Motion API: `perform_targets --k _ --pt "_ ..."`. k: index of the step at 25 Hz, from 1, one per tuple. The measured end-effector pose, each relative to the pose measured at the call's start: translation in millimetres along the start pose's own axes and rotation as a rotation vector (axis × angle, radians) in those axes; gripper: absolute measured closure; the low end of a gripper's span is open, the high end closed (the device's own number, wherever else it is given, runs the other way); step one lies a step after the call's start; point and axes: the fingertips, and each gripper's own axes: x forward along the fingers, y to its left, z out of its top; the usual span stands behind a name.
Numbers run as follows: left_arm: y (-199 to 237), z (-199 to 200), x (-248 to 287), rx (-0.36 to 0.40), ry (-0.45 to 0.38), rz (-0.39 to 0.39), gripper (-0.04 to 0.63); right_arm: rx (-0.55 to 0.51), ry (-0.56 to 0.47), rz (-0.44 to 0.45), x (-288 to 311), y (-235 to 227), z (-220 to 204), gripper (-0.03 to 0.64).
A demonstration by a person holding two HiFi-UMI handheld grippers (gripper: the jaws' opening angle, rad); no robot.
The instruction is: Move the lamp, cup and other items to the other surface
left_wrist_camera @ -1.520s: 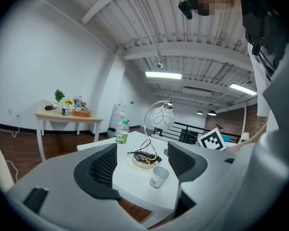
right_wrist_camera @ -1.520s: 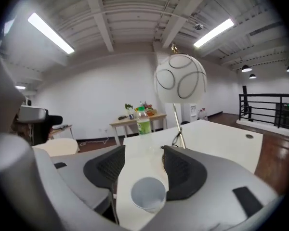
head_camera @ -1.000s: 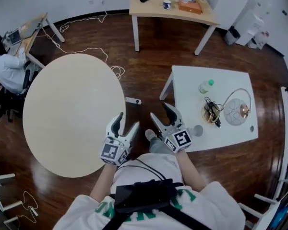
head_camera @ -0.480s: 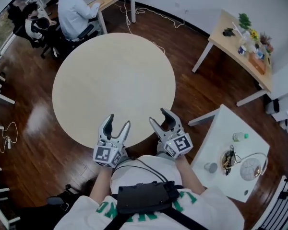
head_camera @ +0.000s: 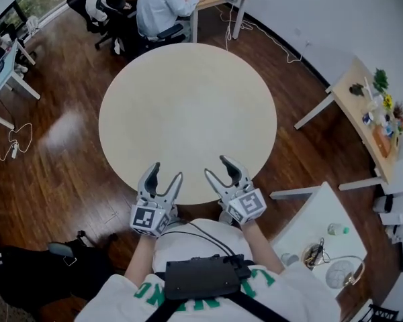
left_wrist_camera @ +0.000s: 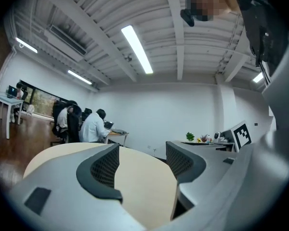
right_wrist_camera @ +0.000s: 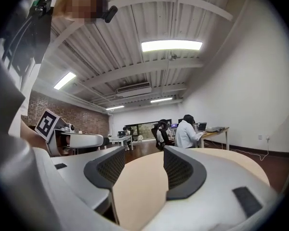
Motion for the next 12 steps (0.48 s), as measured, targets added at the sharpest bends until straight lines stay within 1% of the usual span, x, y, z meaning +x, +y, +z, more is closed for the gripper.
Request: perform_targets --k 5,7,12 --pt "4.7 -1.3 -6.3 -0.003 -0.011 0.019 0.302 0.031 0.039 0.064 7.6 13.9 -9.1 0.345" --pt "6.5 1.2 -7.2 -0.001 -0.012 0.014 0.305 0.044 0.064 0.063 10.5 15.8 -13.4 0.347" --pt "30.7 19.5 -13.6 -0.013 -0.009 0.021 0.308 0.066 0.162 0.027 30.6 25.6 -24.3 0.347"
